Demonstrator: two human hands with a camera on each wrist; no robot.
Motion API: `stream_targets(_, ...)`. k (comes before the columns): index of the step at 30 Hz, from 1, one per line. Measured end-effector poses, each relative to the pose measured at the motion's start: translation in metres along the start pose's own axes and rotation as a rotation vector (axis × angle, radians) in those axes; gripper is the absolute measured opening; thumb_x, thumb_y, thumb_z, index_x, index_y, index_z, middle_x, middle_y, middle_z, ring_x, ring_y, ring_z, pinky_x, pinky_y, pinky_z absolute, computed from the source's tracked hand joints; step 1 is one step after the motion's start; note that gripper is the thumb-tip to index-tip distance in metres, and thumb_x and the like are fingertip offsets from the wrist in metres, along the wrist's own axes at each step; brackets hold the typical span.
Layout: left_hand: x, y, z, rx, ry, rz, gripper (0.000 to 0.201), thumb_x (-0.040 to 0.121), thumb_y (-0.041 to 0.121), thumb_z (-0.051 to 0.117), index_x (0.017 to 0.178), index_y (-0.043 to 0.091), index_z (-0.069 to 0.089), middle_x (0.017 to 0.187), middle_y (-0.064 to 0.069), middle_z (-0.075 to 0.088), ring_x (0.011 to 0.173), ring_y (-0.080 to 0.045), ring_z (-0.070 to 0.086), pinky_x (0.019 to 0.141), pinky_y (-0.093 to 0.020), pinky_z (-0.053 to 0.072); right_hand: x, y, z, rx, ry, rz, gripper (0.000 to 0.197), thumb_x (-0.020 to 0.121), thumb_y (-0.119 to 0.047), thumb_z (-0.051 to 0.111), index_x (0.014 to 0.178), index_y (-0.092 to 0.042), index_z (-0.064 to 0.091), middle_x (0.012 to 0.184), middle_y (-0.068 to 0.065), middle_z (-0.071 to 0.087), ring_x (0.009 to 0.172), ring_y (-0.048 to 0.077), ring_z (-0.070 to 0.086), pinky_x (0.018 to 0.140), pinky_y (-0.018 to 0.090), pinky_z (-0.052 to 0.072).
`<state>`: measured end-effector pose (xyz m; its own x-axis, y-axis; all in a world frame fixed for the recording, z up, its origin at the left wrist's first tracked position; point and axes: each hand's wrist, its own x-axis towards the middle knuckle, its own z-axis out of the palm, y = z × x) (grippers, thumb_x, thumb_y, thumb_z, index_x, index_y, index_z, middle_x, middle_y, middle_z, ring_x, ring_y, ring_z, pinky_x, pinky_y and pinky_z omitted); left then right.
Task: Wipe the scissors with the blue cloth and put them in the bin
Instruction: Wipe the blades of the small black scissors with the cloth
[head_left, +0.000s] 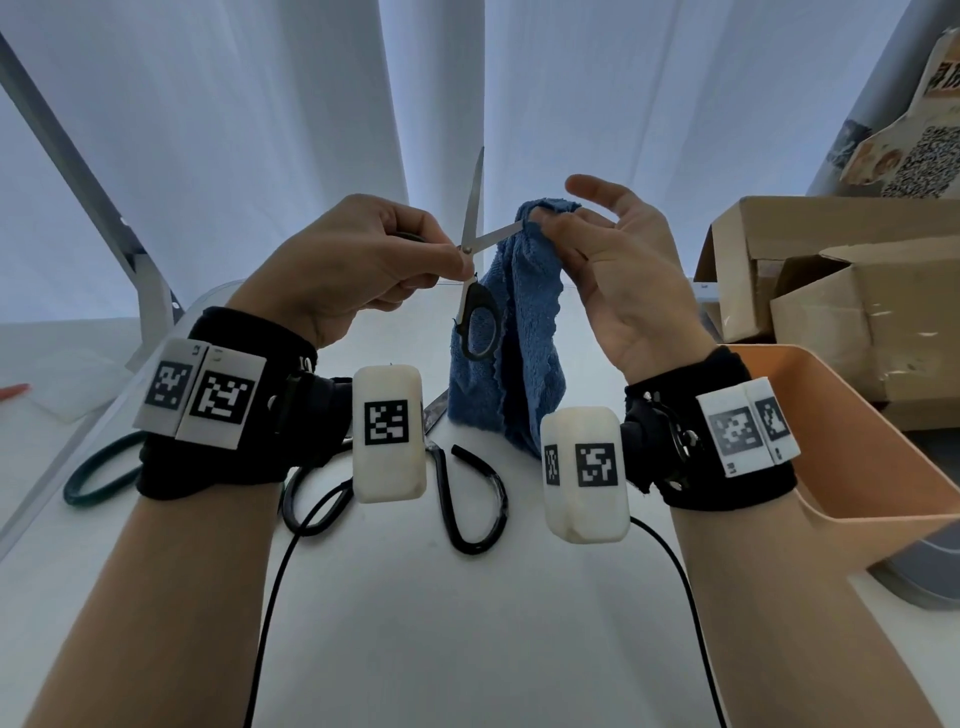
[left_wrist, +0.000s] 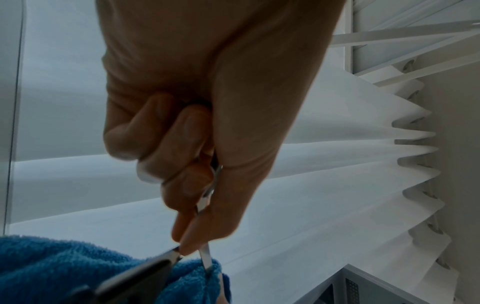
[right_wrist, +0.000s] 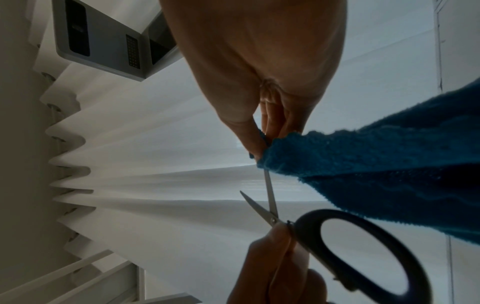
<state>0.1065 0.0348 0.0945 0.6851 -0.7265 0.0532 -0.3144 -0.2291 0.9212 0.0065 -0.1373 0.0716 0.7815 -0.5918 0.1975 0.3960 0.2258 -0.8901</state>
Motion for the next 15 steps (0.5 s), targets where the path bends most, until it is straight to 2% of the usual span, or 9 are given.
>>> stream_targets(3,-0.001,-0.001,-0.003,0.037,0.03,-0.014,0.018,0.081,0.013,0.078,0.066,0.013,0.067,0.051,0.005,0.044,0.048,-0.01,0.028,0.045,-0.018,0.022,0.002,0.001,-0.004,0.068,0.115,-0.026,0.043,0.086,0.006,0.069,0.124,-0.002,0.049,0.1,0.014,0.065,0.075,0.016,0.07,0.076,0.022,0.057)
stream_targets(6,-0.002,-0.005,-0.011,0.059,0.103,-0.029,0.016,0.081,0.014,0.078,0.07,0.011,0.067,0.05,0.007,0.046,0.045,-0.008,0.031,0.045,-0.016,0.025,0.006,-0.004,-0.017,0.112,0.173,-0.076,0.037,0.087,0.007,0.067,0.118,-0.003,0.049,0.093,0.008,0.064,0.072,0.014,0.069,0.072,0.022,0.056)
stream_targets(9,0.0,-0.008,-0.012,0.104,0.196,-0.037,0.015,0.084,0.017,0.076,0.077,0.01,0.065,0.055,0.007,0.049,0.045,-0.006,0.036,0.049,-0.018,0.03,0.005,-0.005,-0.016,0.141,0.111,-0.057,0.028,0.089,0.005,0.065,0.112,-0.005,0.053,0.087,0.007,0.065,0.067,0.015,0.067,0.068,0.024,0.056)
stream_targets(11,0.004,-0.01,-0.006,0.145,0.222,-0.051,0.018,0.086,0.024,0.074,0.078,0.013,0.062,0.063,0.004,0.053,0.051,-0.007,0.041,0.056,-0.021,0.035,0.004,-0.002,-0.011,0.147,0.052,-0.027,0.018,0.092,0.004,0.062,0.106,-0.006,0.058,0.082,0.005,0.066,0.065,0.015,0.066,0.066,0.026,0.056)
stream_targets(13,0.007,-0.011,0.0,0.162,0.233,-0.065,0.024,0.089,0.034,0.071,0.081,0.014,0.06,0.072,0.002,0.055,0.06,-0.009,0.044,0.063,-0.024,0.038,0.002,0.001,-0.005,0.131,-0.019,0.009,0.014,0.094,0.004,0.057,0.102,-0.008,0.061,0.08,0.004,0.067,0.066,0.014,0.065,0.07,0.026,0.056)
stream_targets(15,0.008,-0.009,0.006,0.162,0.245,-0.069,0.034,0.092,0.045,0.065,0.093,0.011,0.061,0.08,0.001,0.055,0.068,-0.01,0.046,0.068,-0.025,0.039,0.001,0.003,-0.002,0.107,-0.08,0.048,0.017,0.096,0.004,0.051,0.1,-0.008,0.062,0.084,0.004,0.069,0.073,0.014,0.066,0.078,0.029,0.054)
